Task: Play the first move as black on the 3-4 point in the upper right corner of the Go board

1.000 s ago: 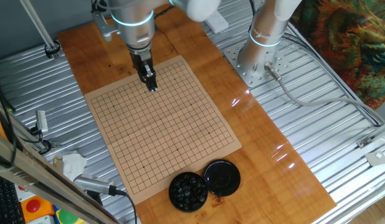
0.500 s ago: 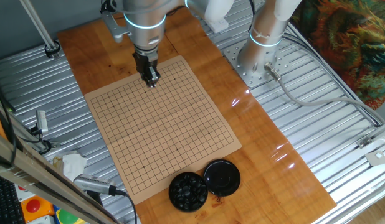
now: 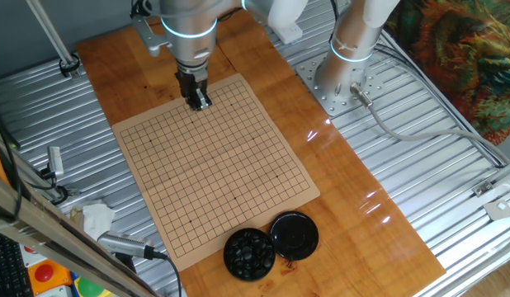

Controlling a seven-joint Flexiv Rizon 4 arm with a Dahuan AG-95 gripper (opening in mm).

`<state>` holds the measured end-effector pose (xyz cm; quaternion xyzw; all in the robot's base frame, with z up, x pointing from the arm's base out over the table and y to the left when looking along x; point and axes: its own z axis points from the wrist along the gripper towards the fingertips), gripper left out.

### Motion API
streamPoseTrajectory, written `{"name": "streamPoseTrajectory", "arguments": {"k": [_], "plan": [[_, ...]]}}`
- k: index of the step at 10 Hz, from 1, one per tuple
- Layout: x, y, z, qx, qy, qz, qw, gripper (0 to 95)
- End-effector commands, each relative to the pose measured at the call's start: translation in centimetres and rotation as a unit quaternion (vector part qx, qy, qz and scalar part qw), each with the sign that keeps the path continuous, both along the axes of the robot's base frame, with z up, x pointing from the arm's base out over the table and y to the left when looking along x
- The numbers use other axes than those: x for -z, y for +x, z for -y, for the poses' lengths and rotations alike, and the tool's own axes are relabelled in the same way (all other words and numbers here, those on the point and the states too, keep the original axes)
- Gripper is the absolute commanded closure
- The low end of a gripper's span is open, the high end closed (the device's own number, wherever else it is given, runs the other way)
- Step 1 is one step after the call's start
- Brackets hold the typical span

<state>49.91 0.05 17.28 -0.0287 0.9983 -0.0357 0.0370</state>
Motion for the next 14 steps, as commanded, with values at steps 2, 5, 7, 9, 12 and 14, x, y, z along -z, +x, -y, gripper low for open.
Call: {"name": "streamPoseTrajectory", "arguments": {"k": [2, 5, 7, 9, 12, 14], "plan": [[-0.1, 0.2, -0.2, 0.0, 0.0, -0.002, 1.0, 95.0], [-0.1, 0.8, -1.4, -0.007, 0.0, -0.001, 1.0, 95.0], [0.0, 2.3, -3.9, -0.008, 0.001, -0.003, 1.0, 95.0], [0.1, 4.0, -6.0, -0.021, 0.002, -0.005, 0.9998, 95.0], [0.1, 4.1, -6.1, -0.046, 0.005, -0.007, 0.9989, 95.0], [0.1, 4.1, -6.1, -0.058, 0.004, -0.011, 0.9983, 95.0]]}}
